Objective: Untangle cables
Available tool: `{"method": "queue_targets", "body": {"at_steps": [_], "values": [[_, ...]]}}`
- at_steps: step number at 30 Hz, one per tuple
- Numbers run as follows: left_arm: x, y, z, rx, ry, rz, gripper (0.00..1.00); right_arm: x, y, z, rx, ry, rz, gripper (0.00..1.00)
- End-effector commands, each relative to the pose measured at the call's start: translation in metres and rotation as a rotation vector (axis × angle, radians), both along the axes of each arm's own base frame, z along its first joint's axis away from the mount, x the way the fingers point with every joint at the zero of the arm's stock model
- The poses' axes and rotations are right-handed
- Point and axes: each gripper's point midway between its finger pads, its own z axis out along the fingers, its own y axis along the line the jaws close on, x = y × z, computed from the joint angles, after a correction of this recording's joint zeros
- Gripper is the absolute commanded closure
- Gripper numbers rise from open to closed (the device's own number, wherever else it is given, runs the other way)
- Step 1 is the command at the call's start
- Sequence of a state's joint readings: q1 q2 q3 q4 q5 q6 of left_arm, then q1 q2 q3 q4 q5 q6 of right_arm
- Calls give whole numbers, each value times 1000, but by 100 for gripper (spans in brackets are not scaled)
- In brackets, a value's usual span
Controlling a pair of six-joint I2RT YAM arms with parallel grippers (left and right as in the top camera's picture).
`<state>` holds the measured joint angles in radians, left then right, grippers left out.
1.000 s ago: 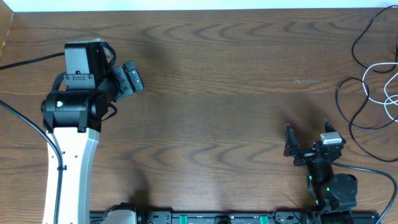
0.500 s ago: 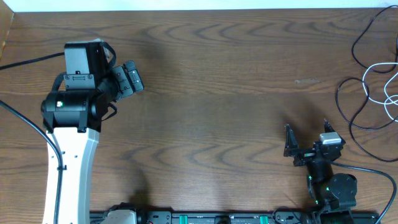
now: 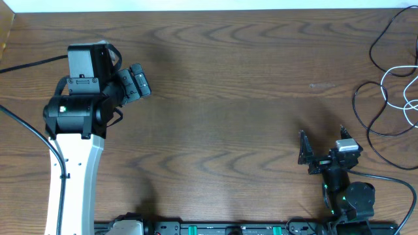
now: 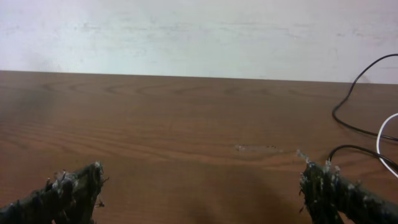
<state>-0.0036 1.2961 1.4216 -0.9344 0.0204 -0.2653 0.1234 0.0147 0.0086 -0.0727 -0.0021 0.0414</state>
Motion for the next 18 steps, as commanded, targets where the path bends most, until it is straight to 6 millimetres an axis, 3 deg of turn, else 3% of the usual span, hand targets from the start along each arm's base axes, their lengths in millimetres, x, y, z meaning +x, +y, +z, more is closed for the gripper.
{"method": "queue_targets", "body": {"at_steps": [1,8,18], "values": [[1,3,0,7,1,11,2,0,-3,0,2,-3,-17,1],[-4,12,4,50,-13,45,2,0,-3,0,2,-3,-17,1],[-46,16,22,64,-151,60,2,0,-3,0,2,-3,-17,1]]}}
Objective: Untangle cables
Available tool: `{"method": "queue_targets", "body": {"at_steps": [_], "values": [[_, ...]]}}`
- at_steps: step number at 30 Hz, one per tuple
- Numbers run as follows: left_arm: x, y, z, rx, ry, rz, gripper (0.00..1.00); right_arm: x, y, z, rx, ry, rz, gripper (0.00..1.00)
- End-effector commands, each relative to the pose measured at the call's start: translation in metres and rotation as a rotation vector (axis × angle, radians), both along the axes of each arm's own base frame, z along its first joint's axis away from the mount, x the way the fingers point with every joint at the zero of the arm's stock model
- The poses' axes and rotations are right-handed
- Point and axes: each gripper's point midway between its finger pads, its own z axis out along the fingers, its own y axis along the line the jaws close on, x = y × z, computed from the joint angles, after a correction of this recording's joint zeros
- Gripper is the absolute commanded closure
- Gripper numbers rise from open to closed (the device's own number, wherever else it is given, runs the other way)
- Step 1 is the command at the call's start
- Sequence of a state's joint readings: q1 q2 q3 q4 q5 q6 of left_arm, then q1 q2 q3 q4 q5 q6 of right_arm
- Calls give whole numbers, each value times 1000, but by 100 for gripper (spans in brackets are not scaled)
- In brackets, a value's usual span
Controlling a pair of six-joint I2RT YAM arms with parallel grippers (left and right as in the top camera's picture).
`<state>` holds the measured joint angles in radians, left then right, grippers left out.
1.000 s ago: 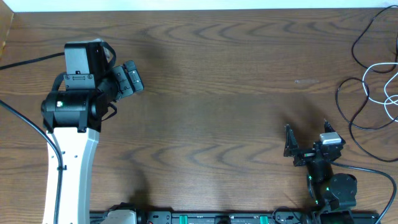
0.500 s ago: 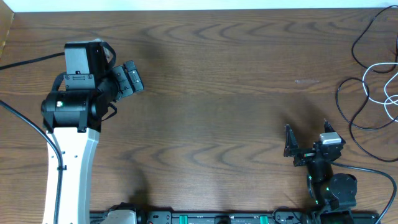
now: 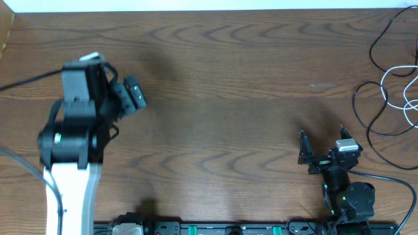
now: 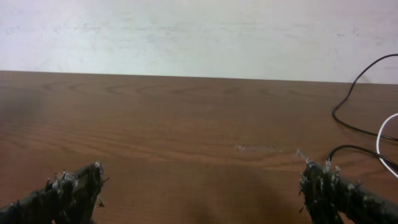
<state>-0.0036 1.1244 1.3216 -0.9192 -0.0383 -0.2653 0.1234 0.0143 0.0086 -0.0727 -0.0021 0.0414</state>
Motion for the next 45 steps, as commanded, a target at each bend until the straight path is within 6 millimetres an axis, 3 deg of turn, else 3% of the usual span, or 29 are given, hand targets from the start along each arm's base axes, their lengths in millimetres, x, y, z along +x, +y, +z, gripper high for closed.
{"method": "queue_targets", "body": {"at_steps": [1,7,23,34,45], "values": [[-15,5,10,20,-95,20,2,0,-3,0,2,-3,-17,1],[-27,5,17,16,-308,22,2,0,-3,0,3,-3,-17,1],[-52,5,-31,29,-719,14,2,0,-3,0,3,-3,-17,1],[-60,0,-71,193,-792,-84,2,0,-3,0,2,-3,-17,1],[-59,2,-113,271,-745,-115,2,0,-3,0,3,-3,-17,1]]}}
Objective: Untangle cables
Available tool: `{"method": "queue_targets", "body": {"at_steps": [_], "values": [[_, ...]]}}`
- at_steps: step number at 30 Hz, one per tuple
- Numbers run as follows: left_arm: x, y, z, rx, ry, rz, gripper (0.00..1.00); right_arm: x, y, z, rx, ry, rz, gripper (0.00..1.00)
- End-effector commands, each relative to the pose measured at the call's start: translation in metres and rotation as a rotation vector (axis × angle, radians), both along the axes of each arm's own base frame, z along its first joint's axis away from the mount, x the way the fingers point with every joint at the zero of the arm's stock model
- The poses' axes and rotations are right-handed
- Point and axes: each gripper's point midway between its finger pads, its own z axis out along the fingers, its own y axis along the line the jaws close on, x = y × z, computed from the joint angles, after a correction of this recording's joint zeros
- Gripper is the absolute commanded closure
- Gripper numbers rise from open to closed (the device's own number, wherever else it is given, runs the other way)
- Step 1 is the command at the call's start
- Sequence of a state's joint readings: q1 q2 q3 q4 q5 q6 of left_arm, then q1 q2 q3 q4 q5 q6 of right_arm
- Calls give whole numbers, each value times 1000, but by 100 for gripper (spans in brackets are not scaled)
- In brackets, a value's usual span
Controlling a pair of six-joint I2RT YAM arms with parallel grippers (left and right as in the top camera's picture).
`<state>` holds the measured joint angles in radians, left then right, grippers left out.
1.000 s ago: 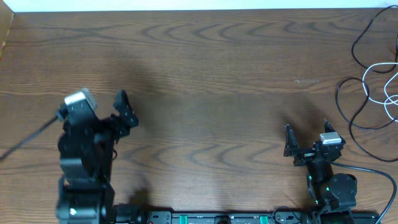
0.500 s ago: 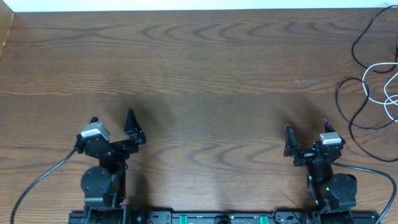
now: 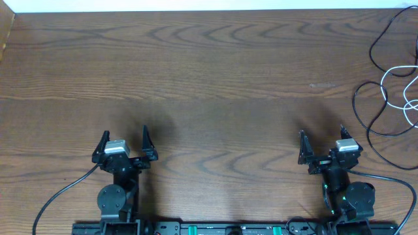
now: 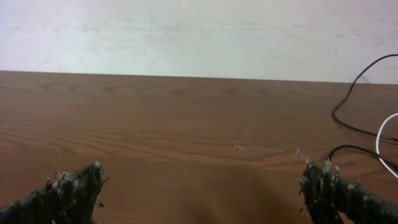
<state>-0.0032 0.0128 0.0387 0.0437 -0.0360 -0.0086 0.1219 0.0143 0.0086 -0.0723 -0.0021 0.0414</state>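
Observation:
Black cables (image 3: 375,98) and a white cable (image 3: 410,104) lie looped together at the table's far right edge; in the right wrist view the black cable (image 4: 348,118) and a bit of the white cable (image 4: 387,134) show at the right. My right gripper (image 3: 322,140) (image 4: 202,180) rests open near the front edge, left of the cables, nothing between its fingers. My left gripper (image 3: 124,136) stands open at the front left, far from the cables.
The brown wooden table (image 3: 215,72) runs to a white wall at the back. A small pale scuff (image 3: 321,85) marks the wood. A rail with the arm bases (image 3: 222,228) lines the front edge.
My left arm, which was stretched out over the left of the table, now sits folded at the front left with its gripper open. The right arm and the cables have not moved.
At first my left arm reached over the far left of the table, its gripper pointing right. It then stood slightly further left. Now it is back at its base. The right gripper stayed open and still; the cables kept their place.

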Motion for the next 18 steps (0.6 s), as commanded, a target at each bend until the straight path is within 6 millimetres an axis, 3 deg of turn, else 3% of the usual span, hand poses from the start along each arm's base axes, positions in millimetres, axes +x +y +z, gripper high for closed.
{"method": "queue_targets", "body": {"at_steps": [1,7,18], "values": [[1,2,-16,35,30,5,2,0,-3,0,2,-2,-15,1],[-2,2,-43,35,143,6,2,0,-3,0,3,-2,-15,1],[-1,2,-43,34,143,4,2,0,-3,0,3,-2,-15,1]]}}
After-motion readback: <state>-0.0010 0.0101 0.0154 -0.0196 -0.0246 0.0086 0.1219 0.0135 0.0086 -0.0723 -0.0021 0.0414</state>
